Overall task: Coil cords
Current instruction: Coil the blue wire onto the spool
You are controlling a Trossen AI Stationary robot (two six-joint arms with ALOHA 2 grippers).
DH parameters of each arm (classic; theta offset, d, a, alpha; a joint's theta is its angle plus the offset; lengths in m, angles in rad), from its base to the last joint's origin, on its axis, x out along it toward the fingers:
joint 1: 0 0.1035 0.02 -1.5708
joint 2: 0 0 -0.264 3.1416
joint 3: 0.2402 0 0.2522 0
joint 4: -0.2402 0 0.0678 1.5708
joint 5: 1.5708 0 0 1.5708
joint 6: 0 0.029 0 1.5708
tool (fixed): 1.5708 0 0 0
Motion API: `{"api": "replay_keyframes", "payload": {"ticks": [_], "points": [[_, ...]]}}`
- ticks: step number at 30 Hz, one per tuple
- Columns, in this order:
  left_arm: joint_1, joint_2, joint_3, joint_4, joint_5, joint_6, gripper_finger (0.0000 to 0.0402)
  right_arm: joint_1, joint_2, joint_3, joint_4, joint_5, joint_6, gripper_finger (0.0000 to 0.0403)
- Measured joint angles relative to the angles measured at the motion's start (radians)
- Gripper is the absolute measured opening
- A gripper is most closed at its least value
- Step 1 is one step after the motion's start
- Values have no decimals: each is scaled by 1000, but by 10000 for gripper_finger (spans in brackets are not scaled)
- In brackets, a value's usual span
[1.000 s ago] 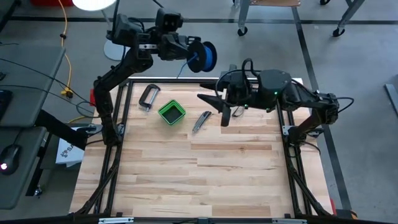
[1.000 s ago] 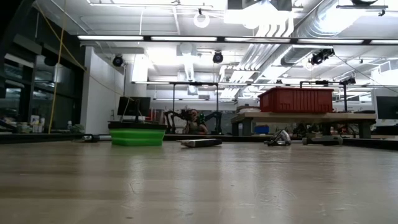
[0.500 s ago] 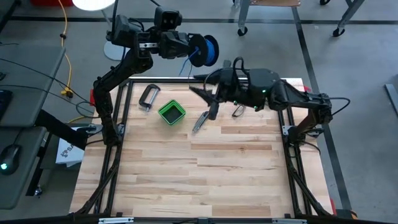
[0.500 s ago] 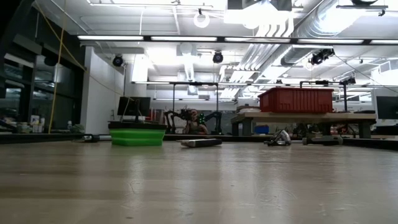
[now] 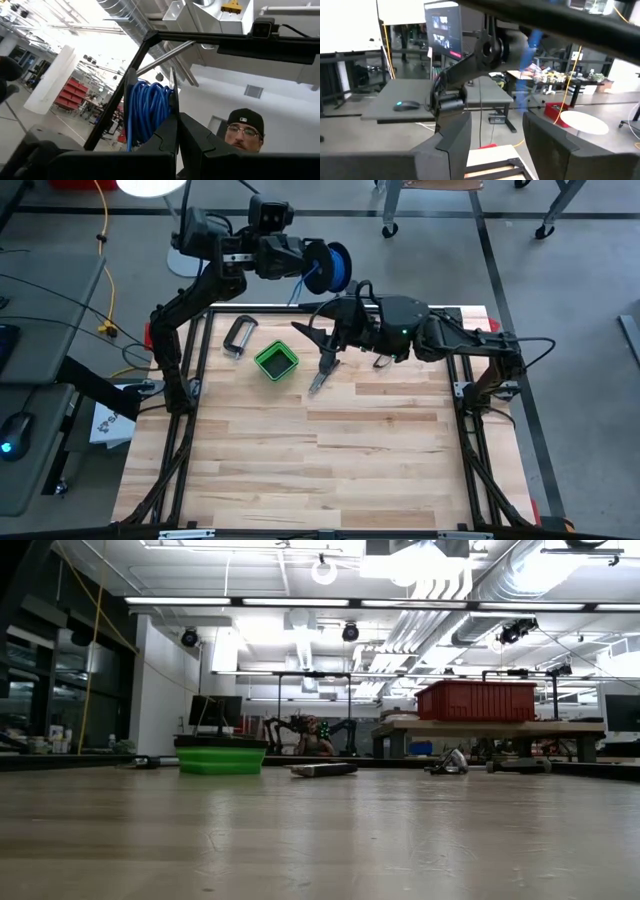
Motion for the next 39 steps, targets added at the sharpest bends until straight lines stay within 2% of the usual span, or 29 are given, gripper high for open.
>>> {"api": "replay_keyframes", "payload": {"ticks": [6,13,15,18,20,25,29,33,39], "points": [[-15,0,0,0,1,19,1,5,2,0,6,20,-41,173],[-36,0,0,0,-20,36,1,9,2,0,13,-19,-66,164],[-42,0,0,0,-23,49,1,9,2,0,22,-28,-76,138],[-46,0,0,1,-28,49,1,9,2,0,32,-33,-79,49],[-49,0,0,1,-30,51,1,9,2,0,30,-47,-89,15],[-26,-18,-2,-5,-28,102,1,20,-10,0,13,-10,-85,4],[39,-69,-2,-20,-30,176,1,36,-37,1,-19,-46,-24,2],[101,-120,-1,-156,-44,291,1,59,-67,2,-47,-55,8,1],[161,-203,1,-507,-70,473,1,89,-120,1,-57,-56,10,1]]}}
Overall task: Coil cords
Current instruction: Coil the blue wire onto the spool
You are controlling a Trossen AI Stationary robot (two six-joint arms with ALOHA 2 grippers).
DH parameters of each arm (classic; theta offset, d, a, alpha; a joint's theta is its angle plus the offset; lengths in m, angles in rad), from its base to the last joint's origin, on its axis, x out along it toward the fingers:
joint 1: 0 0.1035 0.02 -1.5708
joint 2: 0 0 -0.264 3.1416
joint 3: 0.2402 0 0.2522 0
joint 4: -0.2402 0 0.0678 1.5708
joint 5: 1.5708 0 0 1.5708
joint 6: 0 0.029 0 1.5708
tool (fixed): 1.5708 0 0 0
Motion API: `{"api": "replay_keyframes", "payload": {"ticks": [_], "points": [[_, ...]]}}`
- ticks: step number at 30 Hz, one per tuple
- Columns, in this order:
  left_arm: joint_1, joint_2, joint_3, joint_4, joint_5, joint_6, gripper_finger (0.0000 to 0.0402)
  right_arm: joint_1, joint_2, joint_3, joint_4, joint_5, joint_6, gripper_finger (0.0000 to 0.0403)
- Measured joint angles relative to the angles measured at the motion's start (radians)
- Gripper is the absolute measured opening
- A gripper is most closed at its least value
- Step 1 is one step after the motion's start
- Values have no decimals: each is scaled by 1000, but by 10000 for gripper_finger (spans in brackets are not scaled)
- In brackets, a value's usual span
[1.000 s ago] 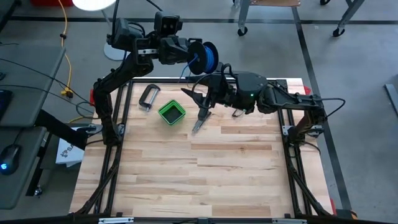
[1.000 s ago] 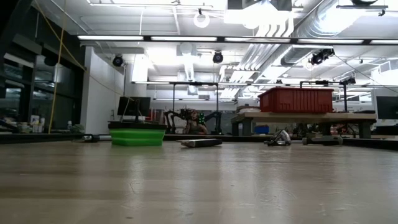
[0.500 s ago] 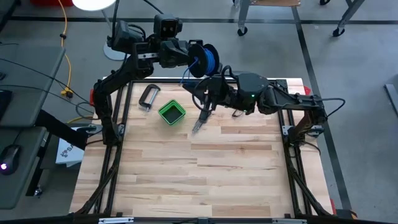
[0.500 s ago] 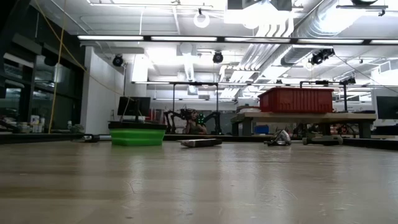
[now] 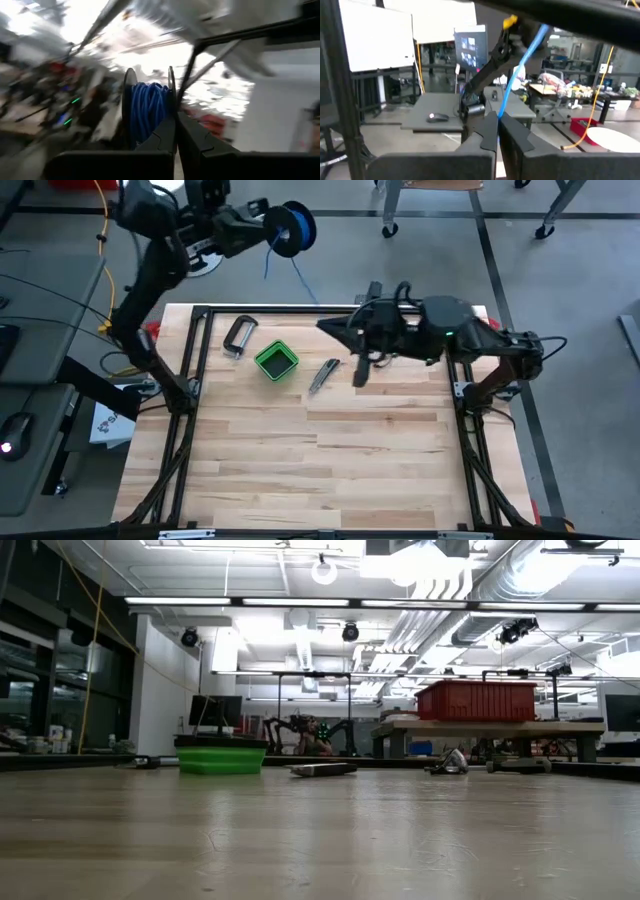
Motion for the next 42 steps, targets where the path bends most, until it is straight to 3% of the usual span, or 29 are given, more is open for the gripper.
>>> {"api": "replay_keyframes", "payload": {"ticks": [4,9,15,30,42], "points": [[22,-41,0,-273,-91,126,1,12,-32,0,3,0,-1,1],[32,-62,0,-531,-117,143,1,13,-61,-1,2,1,-30,0],[-4,-54,-1,-685,-98,136,1,12,-79,-1,-15,28,-60,0],[-160,6,-1,-688,9,-56,1,5,-85,-1,-44,18,-89,0],[-285,141,-1,-245,191,-341,1,-1,-84,-1,-43,-12,-115,0]]}}
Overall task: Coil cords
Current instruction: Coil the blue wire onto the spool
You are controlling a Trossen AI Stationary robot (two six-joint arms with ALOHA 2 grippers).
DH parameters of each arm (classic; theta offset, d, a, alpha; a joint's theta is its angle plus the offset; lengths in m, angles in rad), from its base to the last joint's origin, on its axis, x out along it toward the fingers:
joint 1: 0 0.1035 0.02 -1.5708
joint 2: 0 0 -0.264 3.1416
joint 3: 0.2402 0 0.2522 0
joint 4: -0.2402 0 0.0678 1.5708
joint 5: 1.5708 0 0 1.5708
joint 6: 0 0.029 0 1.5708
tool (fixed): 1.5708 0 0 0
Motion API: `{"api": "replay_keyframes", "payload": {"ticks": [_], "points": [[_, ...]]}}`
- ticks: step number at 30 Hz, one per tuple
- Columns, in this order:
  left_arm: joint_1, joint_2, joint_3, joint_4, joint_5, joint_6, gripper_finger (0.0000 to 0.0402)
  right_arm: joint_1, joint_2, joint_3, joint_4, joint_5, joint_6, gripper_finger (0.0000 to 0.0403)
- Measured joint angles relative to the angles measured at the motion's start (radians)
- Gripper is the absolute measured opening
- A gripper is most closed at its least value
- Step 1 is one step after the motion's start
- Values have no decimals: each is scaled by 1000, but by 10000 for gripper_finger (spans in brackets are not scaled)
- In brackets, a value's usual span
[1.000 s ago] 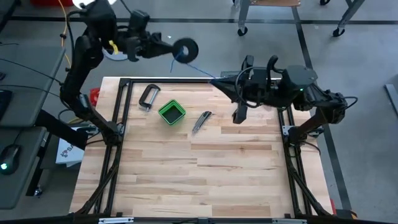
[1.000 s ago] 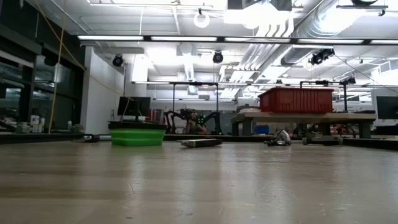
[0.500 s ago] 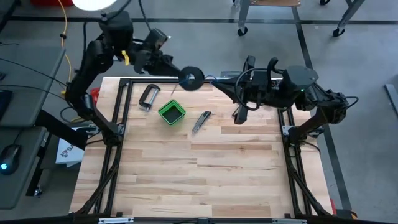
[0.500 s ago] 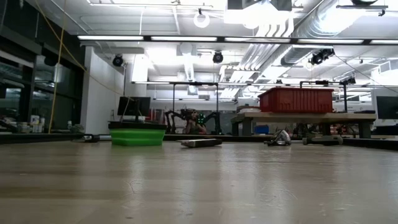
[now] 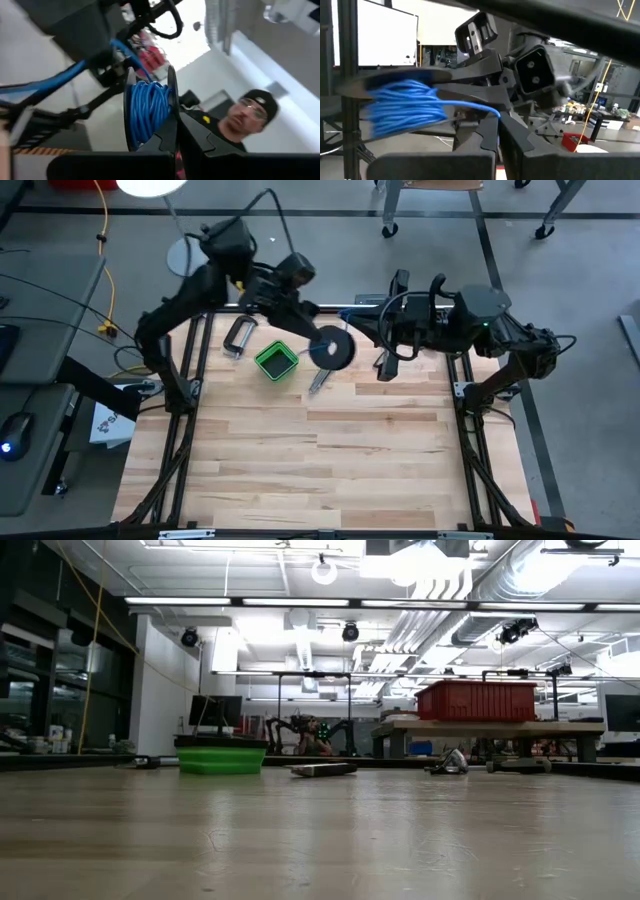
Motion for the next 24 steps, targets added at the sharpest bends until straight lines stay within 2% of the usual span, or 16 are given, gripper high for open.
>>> {"api": "replay_keyframes", "payload": {"ticks": [5,9,12,19,24], "points": [[-19,57,-1,270,31,-144,1,-18,0,0,24,-77,69,0],[-19,96,-1,450,27,-211,1,-19,9,0,55,-57,137,11],[-15,111,-1,555,10,-233,1,-21,23,0,52,-39,165,38],[-4,116,0,680,-66,-209,1,-19,67,0,65,-38,167,120],[8,104,0,693,-76,-184,1,-19,81,2,93,-36,149,132]]}}
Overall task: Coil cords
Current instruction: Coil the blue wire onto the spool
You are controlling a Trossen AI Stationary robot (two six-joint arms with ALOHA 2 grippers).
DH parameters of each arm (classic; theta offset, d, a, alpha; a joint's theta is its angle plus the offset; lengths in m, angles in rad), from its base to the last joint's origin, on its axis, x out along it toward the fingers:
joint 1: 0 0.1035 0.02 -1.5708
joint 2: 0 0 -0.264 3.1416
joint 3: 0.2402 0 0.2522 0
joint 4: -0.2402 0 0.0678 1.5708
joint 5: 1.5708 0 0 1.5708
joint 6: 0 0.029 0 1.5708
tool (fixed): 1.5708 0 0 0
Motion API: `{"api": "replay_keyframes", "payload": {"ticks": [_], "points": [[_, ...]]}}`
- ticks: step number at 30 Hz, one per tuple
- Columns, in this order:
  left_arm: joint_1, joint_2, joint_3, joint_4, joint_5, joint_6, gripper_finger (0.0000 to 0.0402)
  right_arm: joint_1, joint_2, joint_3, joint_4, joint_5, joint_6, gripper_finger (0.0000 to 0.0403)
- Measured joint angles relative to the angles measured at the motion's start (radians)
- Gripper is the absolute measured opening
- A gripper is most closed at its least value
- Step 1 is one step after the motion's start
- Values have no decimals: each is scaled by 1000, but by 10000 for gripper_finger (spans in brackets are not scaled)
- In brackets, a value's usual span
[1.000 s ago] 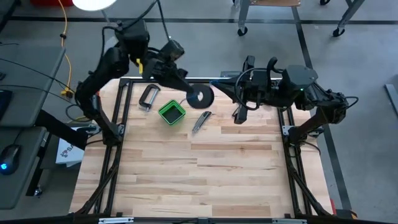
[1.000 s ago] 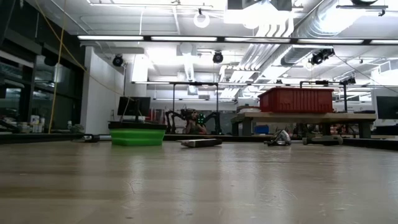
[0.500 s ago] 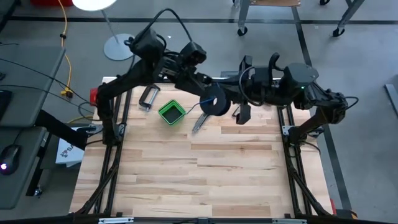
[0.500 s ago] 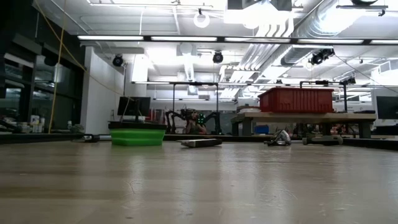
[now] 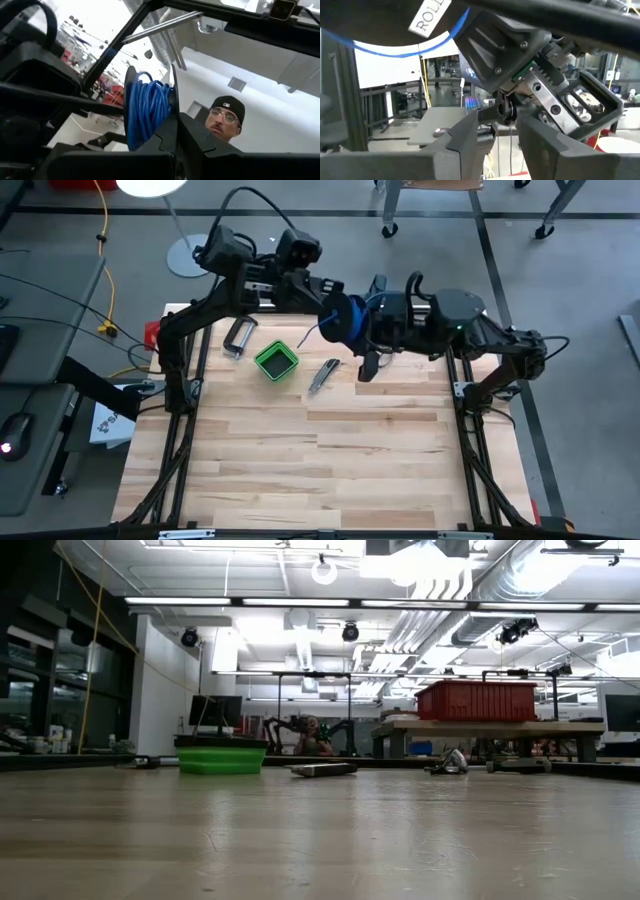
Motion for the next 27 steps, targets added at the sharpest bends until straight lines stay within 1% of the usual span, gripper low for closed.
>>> {"api": "replay_keyframes", "payload": {"ticks": [8,12,17,25,27], "points": [[11,-8,0,9,-25,41,1,-1,0,0,28,-3,-29,111],[15,-8,0,14,-36,39,1,1,3,-4,18,-11,-35,110],[26,-8,0,11,-21,41,1,2,2,-4,23,-15,-14,110],[61,-15,0,7,-23,36,1,1,1,-4,12,-146,28,110],[62,-17,0,10,-25,39,1,1,1,-4,4,-154,39,110]]}}
